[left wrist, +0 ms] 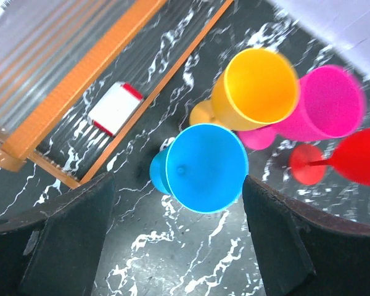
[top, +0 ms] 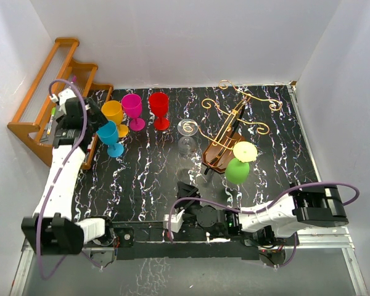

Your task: Take the wine glass off the wine glass rack

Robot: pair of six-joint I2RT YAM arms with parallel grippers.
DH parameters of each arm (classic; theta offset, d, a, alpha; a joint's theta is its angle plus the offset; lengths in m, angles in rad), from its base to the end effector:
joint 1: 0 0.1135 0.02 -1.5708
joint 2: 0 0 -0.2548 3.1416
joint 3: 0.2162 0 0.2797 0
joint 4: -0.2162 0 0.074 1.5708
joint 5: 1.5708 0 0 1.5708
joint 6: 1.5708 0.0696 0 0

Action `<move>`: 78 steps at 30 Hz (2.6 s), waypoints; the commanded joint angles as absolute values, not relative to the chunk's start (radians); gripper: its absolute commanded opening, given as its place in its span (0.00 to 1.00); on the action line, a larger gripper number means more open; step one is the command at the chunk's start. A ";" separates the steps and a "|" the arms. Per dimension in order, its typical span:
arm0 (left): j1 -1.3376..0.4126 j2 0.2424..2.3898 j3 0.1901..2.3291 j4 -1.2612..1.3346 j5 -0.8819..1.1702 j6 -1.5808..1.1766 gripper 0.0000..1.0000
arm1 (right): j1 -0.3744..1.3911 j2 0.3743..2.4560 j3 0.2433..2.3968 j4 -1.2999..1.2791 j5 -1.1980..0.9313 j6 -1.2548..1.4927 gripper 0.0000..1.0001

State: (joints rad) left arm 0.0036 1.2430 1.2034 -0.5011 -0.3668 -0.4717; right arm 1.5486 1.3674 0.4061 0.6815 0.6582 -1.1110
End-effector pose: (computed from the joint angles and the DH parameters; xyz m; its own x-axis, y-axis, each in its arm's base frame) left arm 0.3324 0.0262 0.3323 -0.3173 -0.4253 -0.8476 -0.5108 0.8297 -0.2251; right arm 0.0492 0.2971 0.1378 0.6943 -0.6650 -0.2751 -0.3507 0.0212 -0.9363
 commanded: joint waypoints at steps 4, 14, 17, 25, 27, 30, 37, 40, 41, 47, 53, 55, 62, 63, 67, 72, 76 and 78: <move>0.004 1.028 1.110 -0.409 -0.305 -0.469 0.80 | 1.522 1.309 0.647 0.543 0.580 -0.997 0.54; -0.016 1.024 1.044 -0.312 -0.176 -0.463 0.79 | 1.300 1.425 1.327 0.151 0.725 -0.713 0.53; -0.018 1.037 1.035 -0.294 -0.155 -0.466 0.78 | 1.125 1.481 1.585 -0.101 0.623 -0.459 0.49; -0.035 1.071 1.009 -0.208 -0.017 -0.468 0.76 | 0.598 1.596 2.063 -0.650 -0.189 0.219 0.48; -0.042 1.082 1.000 -0.189 0.031 -0.468 0.76 | 0.488 1.600 2.025 -0.694 -0.425 0.331 0.47; -0.057 1.090 0.974 -0.157 0.085 -0.468 0.75 | 0.416 1.577 1.889 -0.698 -0.663 0.399 0.44; -0.102 1.116 0.948 -0.096 0.219 -0.475 0.73 | 0.416 1.485 1.656 -0.666 -0.783 0.463 0.45; -0.114 1.140 0.967 -0.093 0.266 -0.483 0.72 | 0.416 1.476 1.634 -0.690 -0.754 0.466 0.45; -0.115 1.147 0.974 -0.095 0.278 -0.484 0.72 | 0.416 1.474 1.629 -0.699 -0.744 0.462 0.45; -0.118 1.157 0.979 -0.096 0.313 -0.498 0.71 | 0.416 1.446 1.589 -0.695 -0.737 0.458 0.44; -0.118 1.158 0.979 -0.105 0.333 -0.510 0.71 | 0.416 1.421 1.564 -0.701 -0.699 0.468 0.43; -0.118 1.158 0.981 -0.111 0.343 -0.513 0.70 | 0.415 1.416 1.552 -0.705 -0.691 0.478 0.43; -0.117 1.154 0.984 -0.130 0.372 -0.533 0.70 | 0.416 1.407 1.513 -0.689 -0.704 0.520 0.42; -0.118 1.154 0.983 -0.131 0.374 -0.535 0.70 | 0.416 1.407 1.510 -0.687 -0.705 0.522 0.42; -0.118 1.155 0.983 -0.136 0.385 -0.537 0.70 | 0.416 1.416 1.504 -0.679 -0.708 0.526 0.42; -0.118 1.151 0.978 -0.144 0.387 -0.537 0.70 | 0.415 1.425 1.499 -0.653 -0.713 0.532 0.41; -0.118 1.145 0.972 -0.145 0.383 -0.535 0.70 | 0.416 1.438 1.507 -0.638 -0.712 0.538 0.41; -0.118 1.145 0.970 -0.144 0.382 -0.535 0.70 | 0.416 1.442 1.511 -0.630 -0.713 0.543 0.41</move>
State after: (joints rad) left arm -0.1146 1.1690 0.9497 -0.1398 0.3637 -0.5358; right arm 0.4145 1.4502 1.4937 -0.7040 -0.7063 0.5274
